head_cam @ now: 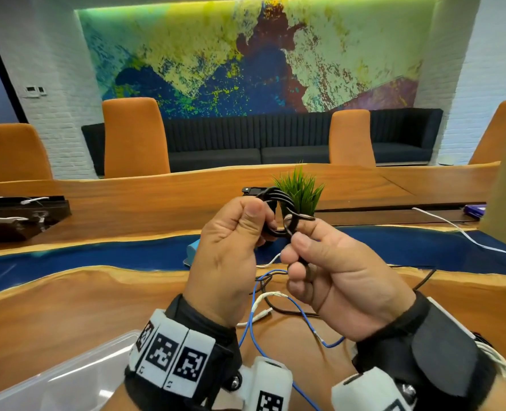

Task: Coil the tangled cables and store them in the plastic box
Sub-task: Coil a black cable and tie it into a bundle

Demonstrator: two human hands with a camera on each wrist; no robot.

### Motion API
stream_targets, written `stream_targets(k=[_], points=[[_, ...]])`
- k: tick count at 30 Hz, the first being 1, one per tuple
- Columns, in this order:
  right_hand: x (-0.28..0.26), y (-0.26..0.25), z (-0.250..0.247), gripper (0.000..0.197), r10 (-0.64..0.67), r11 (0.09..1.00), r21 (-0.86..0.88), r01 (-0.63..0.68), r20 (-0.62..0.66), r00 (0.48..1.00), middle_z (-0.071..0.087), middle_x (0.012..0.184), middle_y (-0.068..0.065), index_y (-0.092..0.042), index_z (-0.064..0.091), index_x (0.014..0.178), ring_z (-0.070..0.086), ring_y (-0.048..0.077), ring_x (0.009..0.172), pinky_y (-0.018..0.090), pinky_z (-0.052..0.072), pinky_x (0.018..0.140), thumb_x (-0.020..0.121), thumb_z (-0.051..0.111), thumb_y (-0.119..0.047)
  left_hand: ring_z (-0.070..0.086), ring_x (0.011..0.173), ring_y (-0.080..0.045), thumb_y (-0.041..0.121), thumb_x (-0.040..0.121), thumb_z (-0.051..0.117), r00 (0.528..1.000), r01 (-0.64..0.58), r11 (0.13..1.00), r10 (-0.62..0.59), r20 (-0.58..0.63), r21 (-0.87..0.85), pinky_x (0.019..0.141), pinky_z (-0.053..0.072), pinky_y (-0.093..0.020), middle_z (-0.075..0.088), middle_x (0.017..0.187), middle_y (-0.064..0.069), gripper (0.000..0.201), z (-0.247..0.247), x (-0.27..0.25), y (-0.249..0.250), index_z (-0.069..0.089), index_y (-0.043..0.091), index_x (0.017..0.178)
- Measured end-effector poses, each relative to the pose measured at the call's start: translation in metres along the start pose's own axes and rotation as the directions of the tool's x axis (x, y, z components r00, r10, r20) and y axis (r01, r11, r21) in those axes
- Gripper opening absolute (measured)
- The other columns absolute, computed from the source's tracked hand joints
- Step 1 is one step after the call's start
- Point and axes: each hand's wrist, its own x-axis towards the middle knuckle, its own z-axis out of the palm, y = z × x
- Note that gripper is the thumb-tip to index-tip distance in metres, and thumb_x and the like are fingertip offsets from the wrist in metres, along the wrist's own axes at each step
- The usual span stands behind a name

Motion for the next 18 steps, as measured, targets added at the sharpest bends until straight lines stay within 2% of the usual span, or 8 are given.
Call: stream_targets(k=[3,6,8,10,11,14,16,18], points=[[-0.001,0.007,-0.003,0.013,0.033,0.953,-0.304,-0.008,0.076,0.997,0.067,0.069,0.018,-0.011,0.063,0.082,0.062,0.019,0.049,0.027,0.051,0.047,0.077,0.072,-0.002,0.057,0.068,-0.010,0.041,0.092,0.050,0.986,0.122,0.959,-0.147,-0.081,-0.254,0.071,0.050,-0.027,0.058,0.070,0.003,0.029,-0.001,0.004,0.005,0.060,0.017,0.078],[0.001,0.006,-0.009,0.015,0.013,0.804,-0.594,0.030,0.068,0.998,0.066,0.066,0.021,-0.006,0.060,0.076,0.062,0.022,0.049,0.031,0.050,0.049,0.083,0.069,0.005,0.054,0.056,-0.008,0.037,0.088,0.051,0.958,0.260,0.862,-0.288,0.002,-0.436,0.064,0.051,-0.023,0.053,0.061,0.004,0.028,0.003,0.003,0.010,0.062,0.016,0.072],[0.004,-0.001,-0.015,0.012,-0.101,0.647,-0.757,0.093,0.036,0.994,0.065,0.064,0.020,-0.005,0.065,0.074,0.063,0.020,0.051,0.036,0.052,0.052,0.081,0.072,0.001,0.053,0.052,-0.008,0.036,0.086,0.052,0.936,0.344,0.819,-0.338,0.099,-0.459,0.062,0.049,-0.023,0.052,0.058,0.004,0.031,0.006,0.001,0.010,0.065,0.017,0.064],[0.006,-0.008,-0.023,0.018,-0.262,0.514,-0.846,0.142,0.002,0.965,0.063,0.056,0.009,-0.014,0.069,0.065,0.060,0.016,0.049,0.034,0.051,0.051,0.076,0.078,-0.004,0.052,0.053,-0.008,0.035,0.086,0.052,0.926,0.377,0.847,-0.332,0.181,-0.374,0.062,0.047,-0.023,0.053,0.059,0.002,0.031,0.008,-0.001,0.009,0.064,0.014,0.066],[0.007,-0.011,-0.025,0.019,-0.338,0.490,-0.855,0.168,-0.008,0.941,0.060,0.051,0.006,-0.015,0.069,0.062,0.057,0.013,0.047,0.032,0.048,0.048,0.075,0.080,-0.005,0.053,0.056,-0.008,0.035,0.088,0.051,0.929,0.359,0.883,-0.308,0.205,-0.302,0.062,0.048,-0.022,0.053,0.062,0.000,0.031,0.009,-0.003,0.009,0.061,0.012,0.070],[0.006,-0.017,-0.026,0.016,-0.460,0.523,-0.809,0.269,-0.002,0.888,0.060,0.052,0.011,-0.006,0.067,0.064,0.054,0.016,0.047,0.033,0.045,0.046,0.071,0.081,-0.008,0.057,0.072,-0.009,0.038,0.098,0.053,0.950,0.211,0.977,-0.206,0.233,0.004,0.073,0.049,-0.022,0.061,0.074,0.001,0.032,0.011,-0.006,0.007,0.062,0.016,0.075],[0.004,-0.019,-0.024,0.016,-0.433,0.632,-0.719,0.288,-0.021,0.901,0.064,0.059,0.015,-0.004,0.069,0.067,0.061,0.021,0.052,0.034,0.052,0.052,0.069,0.081,-0.013,0.057,0.079,-0.013,0.039,0.095,0.051,0.958,0.159,0.982,-0.178,0.225,0.099,0.079,0.051,-0.033,0.065,0.080,0.003,0.030,0.012,-0.007,0.005,0.065,0.020,0.076],[0.004,-0.018,-0.022,0.007,-0.357,0.730,-0.629,0.267,-0.017,0.934,0.070,0.069,0.013,-0.008,0.074,0.073,0.068,0.022,0.063,0.033,0.058,0.059,0.069,0.078,-0.014,0.058,0.078,-0.015,0.039,0.098,0.052,0.963,0.160,0.982,-0.178,0.204,0.102,0.080,0.054,-0.039,0.064,0.078,0.002,0.032,0.011,-0.007,0.005,0.064,0.014,0.081]])
